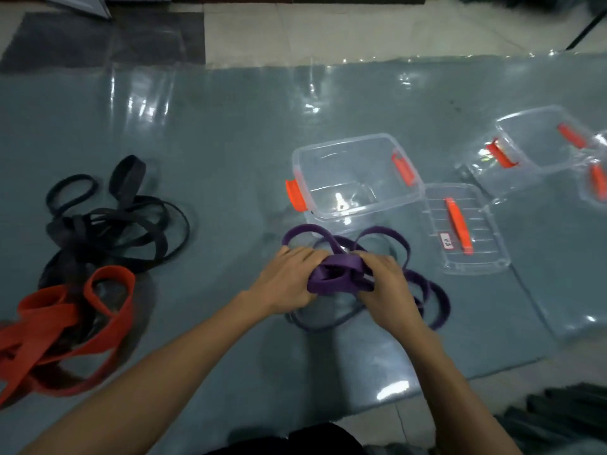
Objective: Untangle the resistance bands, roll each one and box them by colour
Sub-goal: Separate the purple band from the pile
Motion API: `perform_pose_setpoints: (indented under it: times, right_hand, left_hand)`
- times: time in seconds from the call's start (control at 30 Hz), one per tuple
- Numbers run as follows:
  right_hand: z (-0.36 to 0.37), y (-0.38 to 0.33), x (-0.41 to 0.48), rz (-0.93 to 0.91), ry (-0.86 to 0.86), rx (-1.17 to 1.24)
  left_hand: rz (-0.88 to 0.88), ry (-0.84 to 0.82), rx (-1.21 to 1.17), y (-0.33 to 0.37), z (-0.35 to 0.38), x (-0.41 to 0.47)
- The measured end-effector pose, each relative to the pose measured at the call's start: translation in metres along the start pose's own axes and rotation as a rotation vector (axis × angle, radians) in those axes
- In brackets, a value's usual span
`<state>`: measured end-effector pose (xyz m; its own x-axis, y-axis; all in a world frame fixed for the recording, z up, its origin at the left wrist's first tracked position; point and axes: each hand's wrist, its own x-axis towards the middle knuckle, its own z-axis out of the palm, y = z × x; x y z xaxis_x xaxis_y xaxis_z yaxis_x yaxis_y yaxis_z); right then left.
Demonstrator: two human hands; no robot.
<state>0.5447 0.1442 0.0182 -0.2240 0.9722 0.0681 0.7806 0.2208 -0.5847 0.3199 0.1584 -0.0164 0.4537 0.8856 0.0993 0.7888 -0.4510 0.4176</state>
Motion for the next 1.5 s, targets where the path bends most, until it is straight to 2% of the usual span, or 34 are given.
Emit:
perform_pose_setpoints:
  times: [0.07, 0.17, 0.33, 0.47, 0.67, 0.8, 0.97, 1.03, 1.2, 1.37, 1.5]
  right_hand:
    - [-0.024, 0.025, -0.007, -0.037, 0.006, -0.071]
    - [-0.04, 0.064, -0.02, 0.004, -0.026, -0.101]
    - [-0.025, 0.122, -0.042, 0.103, -0.243, -0.225]
    - [-0.006, 0.145, -0.053, 0.02, -0.347, -0.398]
    - [0.004, 0.144, -0.068, -0.114, -0.395, -0.451]
    - [0.017, 0.131, -0.083, -0.113, -0.324, -0.465]
    - [0.002, 0.119, -0.05, -0.099, -0.216, -0.41]
    - [-0.006, 0.11, -0.032, -0.134, -0.203, -0.413]
    - [0.001, 0.083, -0.018, -0.19, -0.249, -0.392]
    - [0.021, 0.066, -0.025, -0.197, -0.279, -0.327]
    - [0.03, 0.046, -0.015, -0.233, -0.268, -0.319]
  left_hand:
    - [0.006, 0.004, -0.011, 0.031, 0.016, 0.01]
    - [-0.011, -0.05, 0.003, 0.065, 0.041, 0.025]
    - [-0.06, -0.195, 0.141, 0.093, 0.087, 0.029]
    - [-0.115, -0.311, 0.169, 0.099, 0.109, 0.014]
    - [-0.153, -0.451, 0.292, 0.083, 0.106, -0.004]
    - [-0.123, -0.389, 0.292, 0.073, 0.096, -0.013]
    - [-0.173, -0.073, 0.092, 0.054, 0.064, -0.015]
    - [-0.179, -0.021, 0.044, 0.046, 0.051, -0.008]
    - [-0.174, -0.131, -0.055, 0.037, 0.037, -0.004]
    - [-0.328, -0.048, -0.115, 0.03, 0.04, -0.029]
    - [-0.343, -0.113, -0.089, 0.02, 0.039, -0.051]
